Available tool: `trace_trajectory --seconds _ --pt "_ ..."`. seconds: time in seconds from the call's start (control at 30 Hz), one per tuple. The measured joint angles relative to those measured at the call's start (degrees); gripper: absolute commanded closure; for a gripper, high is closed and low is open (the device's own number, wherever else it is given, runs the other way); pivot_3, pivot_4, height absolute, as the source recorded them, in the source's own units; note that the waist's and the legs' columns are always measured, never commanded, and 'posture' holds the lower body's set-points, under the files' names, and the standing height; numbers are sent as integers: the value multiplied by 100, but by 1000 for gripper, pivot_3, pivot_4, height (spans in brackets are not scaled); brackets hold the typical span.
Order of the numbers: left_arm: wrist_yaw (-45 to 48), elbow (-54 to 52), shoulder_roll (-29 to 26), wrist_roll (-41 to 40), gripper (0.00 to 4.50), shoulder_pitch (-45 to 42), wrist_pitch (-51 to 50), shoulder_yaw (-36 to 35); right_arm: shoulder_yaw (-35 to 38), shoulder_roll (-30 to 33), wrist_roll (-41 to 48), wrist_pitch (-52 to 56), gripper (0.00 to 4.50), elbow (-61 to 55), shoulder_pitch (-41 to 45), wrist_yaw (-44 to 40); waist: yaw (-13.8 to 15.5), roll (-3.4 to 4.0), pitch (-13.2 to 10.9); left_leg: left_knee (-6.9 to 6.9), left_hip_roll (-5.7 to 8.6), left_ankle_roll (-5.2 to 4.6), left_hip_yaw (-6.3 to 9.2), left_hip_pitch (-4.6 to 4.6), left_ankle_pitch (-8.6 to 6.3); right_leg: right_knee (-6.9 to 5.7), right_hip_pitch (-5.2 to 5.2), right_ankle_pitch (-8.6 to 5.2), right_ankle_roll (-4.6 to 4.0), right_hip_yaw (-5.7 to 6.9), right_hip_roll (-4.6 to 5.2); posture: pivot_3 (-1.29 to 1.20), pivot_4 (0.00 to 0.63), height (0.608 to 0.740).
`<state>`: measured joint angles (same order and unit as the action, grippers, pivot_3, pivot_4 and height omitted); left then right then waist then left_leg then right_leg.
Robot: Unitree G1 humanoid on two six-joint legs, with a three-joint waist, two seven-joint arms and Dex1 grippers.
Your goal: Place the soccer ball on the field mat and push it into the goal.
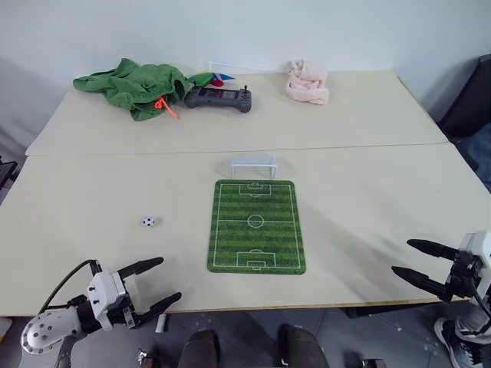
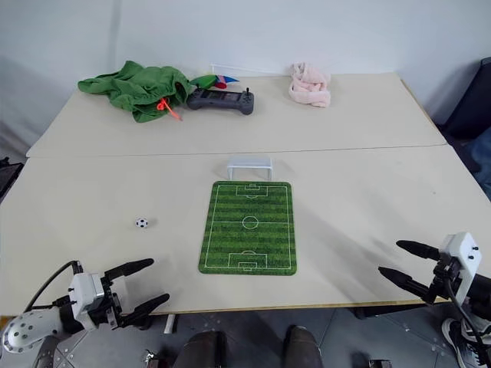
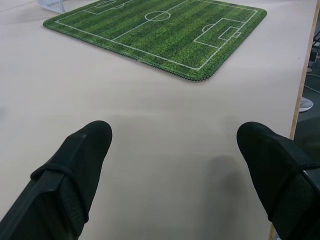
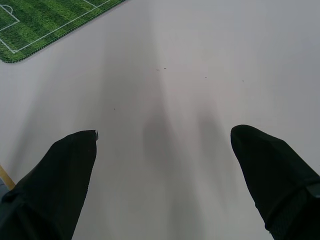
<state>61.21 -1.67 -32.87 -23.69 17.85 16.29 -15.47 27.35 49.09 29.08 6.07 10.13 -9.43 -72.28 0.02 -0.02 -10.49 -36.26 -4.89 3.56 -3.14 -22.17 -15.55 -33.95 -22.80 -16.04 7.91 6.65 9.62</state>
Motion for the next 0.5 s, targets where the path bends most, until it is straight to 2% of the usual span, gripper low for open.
trace_trajectory --seconds 0.13,0.27,0.5 --pt "77 51 -106 33 37 -175 112 65 0 -1 -5 -19 0 91 40 20 2 1 0 -1 0 0 0 0 0 0 0 1 0 0 0 0 150 740" --pt "-363 -101 -194 -100 37 -226 -783 38 0 -2 -6 -67 0 111 147 46 0 0 0 0 0 0 0 0 0 -3 0 3 4 -1 -1 0 150 740" --pt "-683 -836 -204 -130 37 -149 -1137 18 -19 -3 -23 -90 0 262 325 28 -6 1 0 0 0 0 -4 2 0 -3 0 7 6 -8 -3 0 150 740"
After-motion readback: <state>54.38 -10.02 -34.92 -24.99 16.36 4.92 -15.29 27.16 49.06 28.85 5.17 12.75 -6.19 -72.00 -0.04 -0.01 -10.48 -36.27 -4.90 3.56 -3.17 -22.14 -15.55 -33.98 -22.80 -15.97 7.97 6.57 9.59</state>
